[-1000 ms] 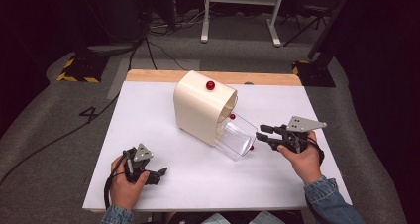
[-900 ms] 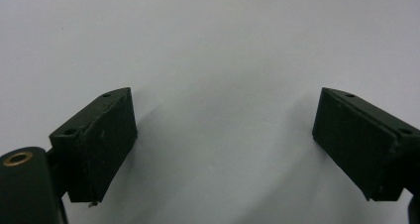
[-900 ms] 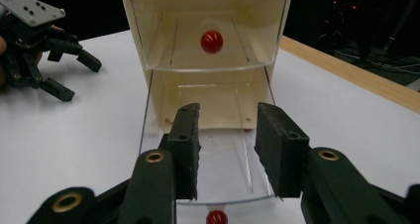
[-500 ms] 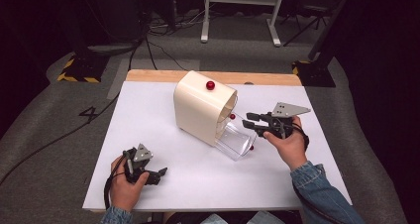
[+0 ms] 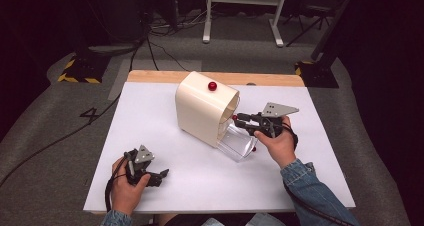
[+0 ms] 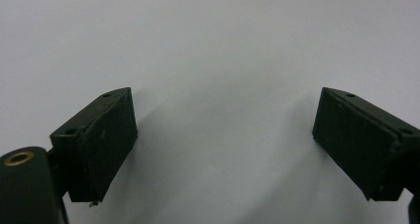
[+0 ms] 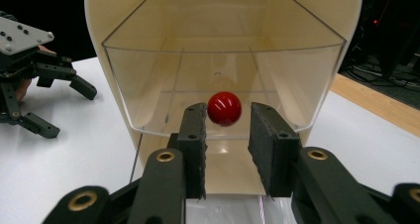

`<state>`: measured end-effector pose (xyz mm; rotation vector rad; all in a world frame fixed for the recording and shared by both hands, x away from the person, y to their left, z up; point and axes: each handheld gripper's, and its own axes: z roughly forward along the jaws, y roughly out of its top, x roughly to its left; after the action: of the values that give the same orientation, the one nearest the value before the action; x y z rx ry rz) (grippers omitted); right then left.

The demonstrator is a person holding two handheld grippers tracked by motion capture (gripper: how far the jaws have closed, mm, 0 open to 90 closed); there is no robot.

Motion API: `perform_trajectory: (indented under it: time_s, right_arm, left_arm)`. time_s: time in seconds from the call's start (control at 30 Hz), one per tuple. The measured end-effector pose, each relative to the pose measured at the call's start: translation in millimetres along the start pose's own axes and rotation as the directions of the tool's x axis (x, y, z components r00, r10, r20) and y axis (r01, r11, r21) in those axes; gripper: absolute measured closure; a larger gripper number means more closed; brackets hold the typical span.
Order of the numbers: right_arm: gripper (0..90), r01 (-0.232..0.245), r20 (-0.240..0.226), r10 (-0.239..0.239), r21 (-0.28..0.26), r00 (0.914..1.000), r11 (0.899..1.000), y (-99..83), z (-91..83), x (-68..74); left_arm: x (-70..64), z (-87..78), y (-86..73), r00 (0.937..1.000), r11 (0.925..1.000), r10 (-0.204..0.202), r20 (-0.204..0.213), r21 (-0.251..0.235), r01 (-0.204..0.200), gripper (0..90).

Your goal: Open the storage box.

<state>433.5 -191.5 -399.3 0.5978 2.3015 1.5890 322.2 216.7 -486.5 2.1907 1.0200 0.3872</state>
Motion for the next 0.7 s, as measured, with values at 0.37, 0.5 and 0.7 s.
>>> perform_trajectory:
  time_s: [0.37, 0.5, 0.7]
  right_arm:
    - [74.7, 0.025, 0.015, -0.025, -0.014, 0.9996, 1.0, 1.1, 4.8, 2.8]
    - [74.8, 0.032, 0.02, -0.032, -0.016, 0.9993, 0.999, 1.6, 3.3, 3.9]
    - [74.8, 0.034, 0.024, -0.034, -0.004, 0.9991, 0.999, 0.5, -9.1, 4.5]
  left_arm:
    - [-0.2, -0.1, 0.0, 1.0, 1.0, 0.002, -0.002, 0.0, -0.002, 10.3]
    - [-0.1, -0.1, 0.1, 1.0, 1.0, 0.0, -0.001, 0.001, 0.0, 10.3]
    - [-0.2, 0.1, 0.1, 1.0, 1.0, -0.002, -0.001, 0.0, 0.002, 10.3]
